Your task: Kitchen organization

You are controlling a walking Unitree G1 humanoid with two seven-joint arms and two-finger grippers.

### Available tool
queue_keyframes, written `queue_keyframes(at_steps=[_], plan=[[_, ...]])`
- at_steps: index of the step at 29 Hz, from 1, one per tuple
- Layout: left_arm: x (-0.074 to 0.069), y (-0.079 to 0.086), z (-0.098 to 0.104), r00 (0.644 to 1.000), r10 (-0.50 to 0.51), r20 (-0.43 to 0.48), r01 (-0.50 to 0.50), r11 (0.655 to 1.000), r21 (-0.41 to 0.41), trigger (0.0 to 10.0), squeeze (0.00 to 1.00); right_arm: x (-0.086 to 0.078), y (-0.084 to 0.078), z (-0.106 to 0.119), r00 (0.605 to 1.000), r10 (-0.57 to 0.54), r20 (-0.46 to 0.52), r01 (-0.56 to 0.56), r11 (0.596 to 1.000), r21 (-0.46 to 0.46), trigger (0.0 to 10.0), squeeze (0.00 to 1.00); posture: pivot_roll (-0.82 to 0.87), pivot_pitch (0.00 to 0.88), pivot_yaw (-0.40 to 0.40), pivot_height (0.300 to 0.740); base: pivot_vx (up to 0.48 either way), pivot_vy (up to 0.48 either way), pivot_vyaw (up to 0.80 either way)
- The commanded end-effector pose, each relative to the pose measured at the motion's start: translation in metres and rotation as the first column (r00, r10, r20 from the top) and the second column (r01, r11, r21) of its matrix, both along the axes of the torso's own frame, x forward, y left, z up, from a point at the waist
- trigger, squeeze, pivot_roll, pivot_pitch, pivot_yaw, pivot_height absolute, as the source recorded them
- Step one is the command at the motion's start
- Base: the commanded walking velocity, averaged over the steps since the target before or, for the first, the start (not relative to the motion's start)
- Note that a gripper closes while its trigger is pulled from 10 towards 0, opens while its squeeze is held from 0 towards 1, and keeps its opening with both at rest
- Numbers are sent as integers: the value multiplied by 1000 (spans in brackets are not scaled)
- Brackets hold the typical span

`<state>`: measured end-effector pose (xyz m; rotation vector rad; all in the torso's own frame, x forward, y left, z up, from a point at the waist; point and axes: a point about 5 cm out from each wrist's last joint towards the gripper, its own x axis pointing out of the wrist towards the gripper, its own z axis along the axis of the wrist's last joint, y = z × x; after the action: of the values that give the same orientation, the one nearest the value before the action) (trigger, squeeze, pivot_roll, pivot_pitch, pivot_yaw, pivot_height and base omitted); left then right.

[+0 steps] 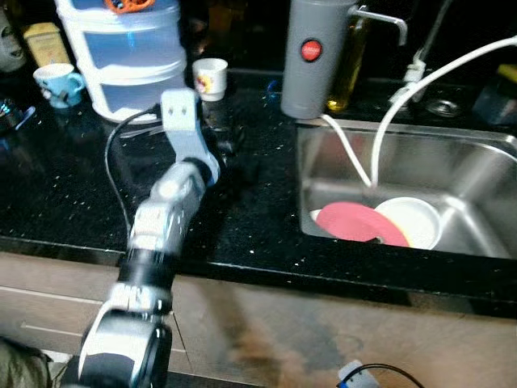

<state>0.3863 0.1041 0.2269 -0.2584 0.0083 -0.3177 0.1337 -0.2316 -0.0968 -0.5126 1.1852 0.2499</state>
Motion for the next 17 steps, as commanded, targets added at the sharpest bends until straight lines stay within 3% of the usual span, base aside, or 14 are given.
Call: queue_keyframes(at_steps=[1,4,9,11,17], plan=[[5,4,-16,994,20,-106,-15,999,49,10000,0,-1,2,-1,1000,6,1,-6,1000,-1,10000,0,-12,1,4,740,0,0,0],[9,4,-23,985,6,-174,7,997,73,10000,0,-1,2,-1,1000,5,0,-5,1000,0,10000,0,-19,4,11,740,0,0,0],[12,1,-25,978,-5,-206,30,993,117,10000,0,-2,3,-1,1000,1,2,-1,1000,0,10000,0,-20,5,13,740,0,0,0],[14,-3,-29,968,-18,-252,62,984,169,10000,0,-3,3,-2,1000,0,2,0,1000,0,10000,0,-22,4,23,740,0,0,0],[20,-9,-24,967,-23,-255,90,963,253,10000,0,-3,4,-2,1000,1,2,-1,1000,0,10000,0,-28,2,28,740,0,0,0]])
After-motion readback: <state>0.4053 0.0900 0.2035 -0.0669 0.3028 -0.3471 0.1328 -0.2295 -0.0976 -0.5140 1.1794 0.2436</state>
